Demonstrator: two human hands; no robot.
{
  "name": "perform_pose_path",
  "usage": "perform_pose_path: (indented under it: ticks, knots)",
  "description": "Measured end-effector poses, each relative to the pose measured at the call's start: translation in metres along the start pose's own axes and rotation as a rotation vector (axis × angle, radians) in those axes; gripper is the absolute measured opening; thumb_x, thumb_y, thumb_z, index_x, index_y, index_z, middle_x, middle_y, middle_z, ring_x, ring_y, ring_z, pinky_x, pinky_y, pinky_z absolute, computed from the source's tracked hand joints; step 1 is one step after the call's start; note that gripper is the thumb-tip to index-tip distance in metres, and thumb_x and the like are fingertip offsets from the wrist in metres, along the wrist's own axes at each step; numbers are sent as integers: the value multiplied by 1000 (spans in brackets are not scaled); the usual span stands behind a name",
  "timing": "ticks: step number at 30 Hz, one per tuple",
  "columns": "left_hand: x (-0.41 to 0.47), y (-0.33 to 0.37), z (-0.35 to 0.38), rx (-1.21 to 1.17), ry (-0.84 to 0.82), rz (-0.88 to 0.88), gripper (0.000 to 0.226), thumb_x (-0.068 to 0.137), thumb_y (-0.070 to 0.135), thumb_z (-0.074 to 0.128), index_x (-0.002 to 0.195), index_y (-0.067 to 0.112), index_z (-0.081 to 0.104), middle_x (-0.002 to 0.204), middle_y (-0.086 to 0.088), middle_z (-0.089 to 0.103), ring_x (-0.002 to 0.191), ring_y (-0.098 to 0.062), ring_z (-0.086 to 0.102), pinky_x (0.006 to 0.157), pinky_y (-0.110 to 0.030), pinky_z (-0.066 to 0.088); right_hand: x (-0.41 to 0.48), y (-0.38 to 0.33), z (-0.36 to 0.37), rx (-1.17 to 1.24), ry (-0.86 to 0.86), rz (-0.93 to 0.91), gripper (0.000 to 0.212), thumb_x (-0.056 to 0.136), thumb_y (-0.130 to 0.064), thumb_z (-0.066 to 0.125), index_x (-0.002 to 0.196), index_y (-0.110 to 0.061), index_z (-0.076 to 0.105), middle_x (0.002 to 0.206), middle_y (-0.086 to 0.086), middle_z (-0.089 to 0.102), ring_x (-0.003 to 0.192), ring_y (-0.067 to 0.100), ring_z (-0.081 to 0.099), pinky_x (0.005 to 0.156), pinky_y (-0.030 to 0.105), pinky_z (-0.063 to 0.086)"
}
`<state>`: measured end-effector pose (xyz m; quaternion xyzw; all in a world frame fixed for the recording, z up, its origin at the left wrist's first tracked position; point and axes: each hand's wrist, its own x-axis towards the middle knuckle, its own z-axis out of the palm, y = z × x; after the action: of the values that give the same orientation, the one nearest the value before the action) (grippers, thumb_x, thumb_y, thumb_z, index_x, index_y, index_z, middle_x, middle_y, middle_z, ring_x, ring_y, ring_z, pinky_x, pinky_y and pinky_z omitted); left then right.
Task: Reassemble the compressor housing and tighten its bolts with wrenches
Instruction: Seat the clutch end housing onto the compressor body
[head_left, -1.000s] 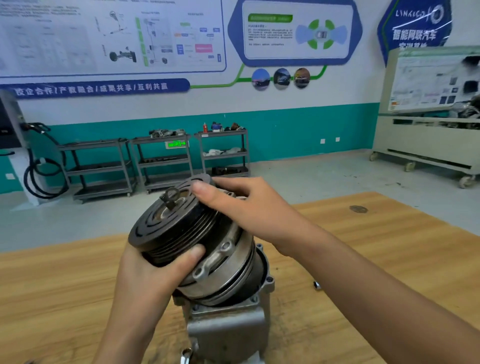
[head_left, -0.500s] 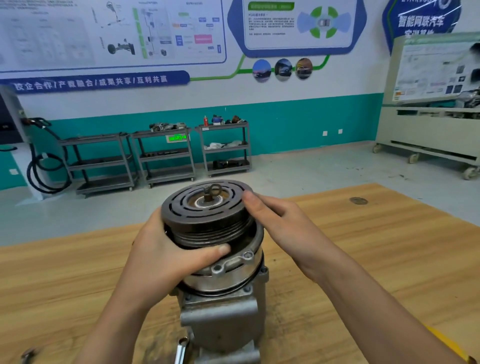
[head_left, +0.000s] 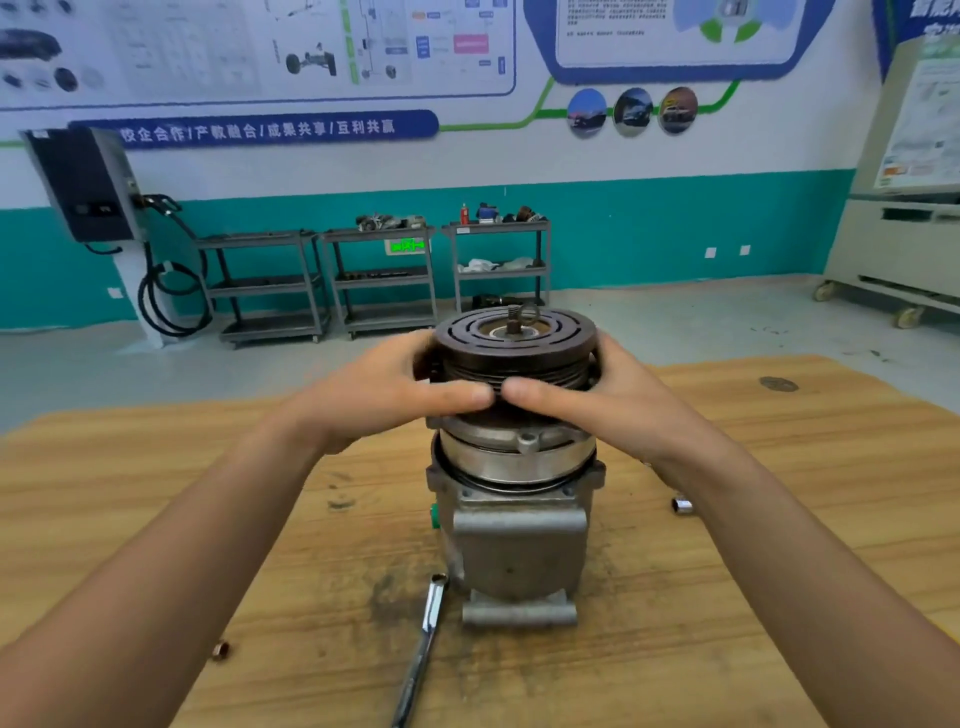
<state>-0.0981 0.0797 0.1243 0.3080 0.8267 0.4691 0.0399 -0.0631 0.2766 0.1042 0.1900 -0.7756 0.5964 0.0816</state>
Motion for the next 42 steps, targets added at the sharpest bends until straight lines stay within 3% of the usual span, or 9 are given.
perform_pose_path:
  ticks: [4,8,12,15,20,25,31,36,42]
  knots:
    - [-6,-15,-25,-145,50,-123,17,88,27,56,105,31,60,112,10,67,104,-5,62,90,-24,47,1,0,-1,-14,65,74,62,38,-58,75,94,-44,52,84,-35,62,73,-22,56,52,-1,41]
    - [-9,-42,-18,-128,113,-171,36,93,-2,44,106,27,61,105,10,68,97,0,63,77,-17,47,0,3,-5,-63,71,95,68,35,-64,71,98,-45,52,105,-25,57,91,-12,53,63,7,43]
    - [-2,-56,-3,-25,110,-119,20,88,11,60,93,29,67,96,14,70,89,2,64,78,-13,48,0,5,-10,-97,33,77,69,40,-63,70,104,-48,49,111,-26,56,100,-12,51,73,9,41]
    - [0,-61,0,36,184,-27,16,87,9,61,91,23,68,92,8,70,82,6,64,72,-9,48,3,4,-5,-113,18,0,63,44,-53,73,98,-51,41,87,-48,54,83,-31,48,63,-5,38]
    - [0,-66,9,250,294,101,19,93,6,53,106,-1,65,99,-13,69,94,-24,63,83,-42,49,10,10,-3,-37,94,-66,76,42,-46,78,106,-51,38,90,-43,50,78,-30,51,61,-5,39]
    - [1,-66,19,297,450,274,20,90,1,53,105,2,66,96,-1,68,91,-16,62,76,-18,46,8,16,-8,-75,142,-82,97,36,-48,83,122,-36,40,109,-25,54,93,-20,54,71,1,44]
    - [-1,-64,14,464,446,371,25,89,7,50,104,-3,65,96,-14,70,89,-25,64,73,-21,42,4,21,-7,-41,103,-112,108,33,-47,82,129,-47,31,110,-22,61,103,-7,59,79,5,46]
    - [-5,-61,11,566,393,377,27,89,12,46,103,-3,63,92,-13,68,83,-19,60,70,-14,36,1,27,0,4,181,-205,88,34,-41,80,115,-39,47,102,-36,62,101,-9,59,77,4,44]
    - [0,-64,-1,725,226,324,17,99,17,39,105,6,50,102,-5,52,77,-20,52,67,-24,35,0,26,1,6,217,-207,83,32,-40,81,109,-35,51,102,-32,63,99,-8,60,77,5,45]
